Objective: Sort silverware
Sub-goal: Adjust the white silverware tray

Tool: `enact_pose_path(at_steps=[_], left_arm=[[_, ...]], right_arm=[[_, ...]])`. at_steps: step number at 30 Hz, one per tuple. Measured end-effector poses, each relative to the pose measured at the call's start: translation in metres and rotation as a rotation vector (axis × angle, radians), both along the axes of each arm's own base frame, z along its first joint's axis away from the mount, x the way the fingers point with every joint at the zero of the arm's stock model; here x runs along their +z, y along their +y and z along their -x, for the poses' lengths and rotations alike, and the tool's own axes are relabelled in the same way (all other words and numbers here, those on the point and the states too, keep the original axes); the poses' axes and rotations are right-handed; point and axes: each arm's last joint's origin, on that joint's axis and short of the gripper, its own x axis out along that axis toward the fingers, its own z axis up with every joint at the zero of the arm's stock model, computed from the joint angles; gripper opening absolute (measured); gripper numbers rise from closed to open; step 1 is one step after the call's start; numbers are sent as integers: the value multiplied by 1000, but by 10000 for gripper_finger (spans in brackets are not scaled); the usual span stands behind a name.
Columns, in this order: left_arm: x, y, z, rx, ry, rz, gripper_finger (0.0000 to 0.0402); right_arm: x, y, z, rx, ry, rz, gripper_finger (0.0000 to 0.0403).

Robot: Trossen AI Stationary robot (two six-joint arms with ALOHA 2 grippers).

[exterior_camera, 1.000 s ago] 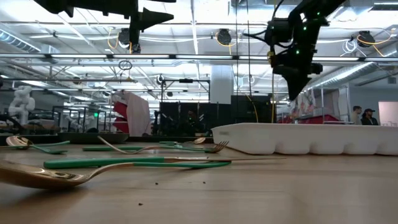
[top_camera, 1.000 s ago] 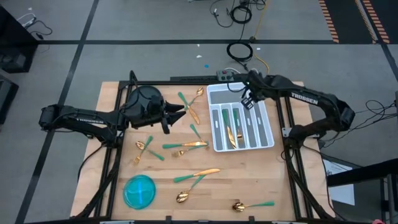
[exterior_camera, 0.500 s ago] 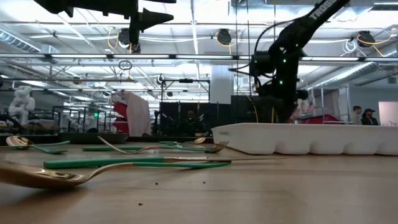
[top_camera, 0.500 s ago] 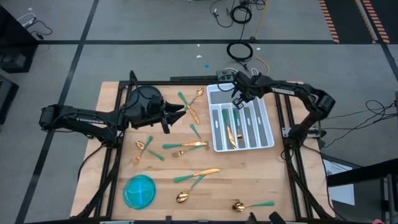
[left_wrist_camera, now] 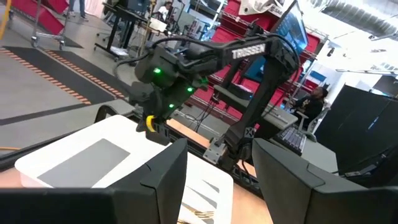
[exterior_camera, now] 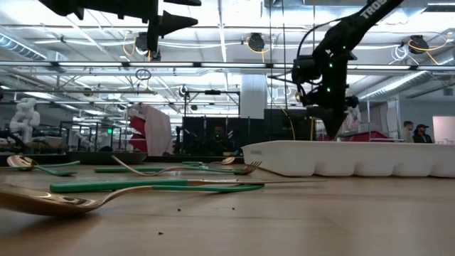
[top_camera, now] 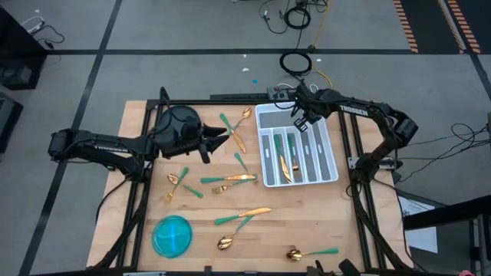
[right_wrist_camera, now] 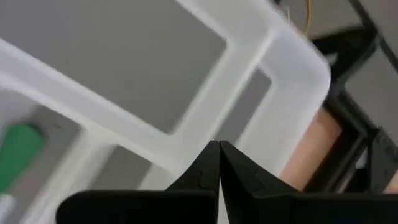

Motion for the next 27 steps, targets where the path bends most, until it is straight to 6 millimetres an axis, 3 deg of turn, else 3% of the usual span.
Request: enact_pose_path(at_steps=[12,27], left_arm=[[0,6,1,27,-1,1,189],[0,6,1,26,-1,1,189]], right_arm=[[-24,-3,-11,39,14,-80,0],[-29,-12,10,-2,174,-104,0]])
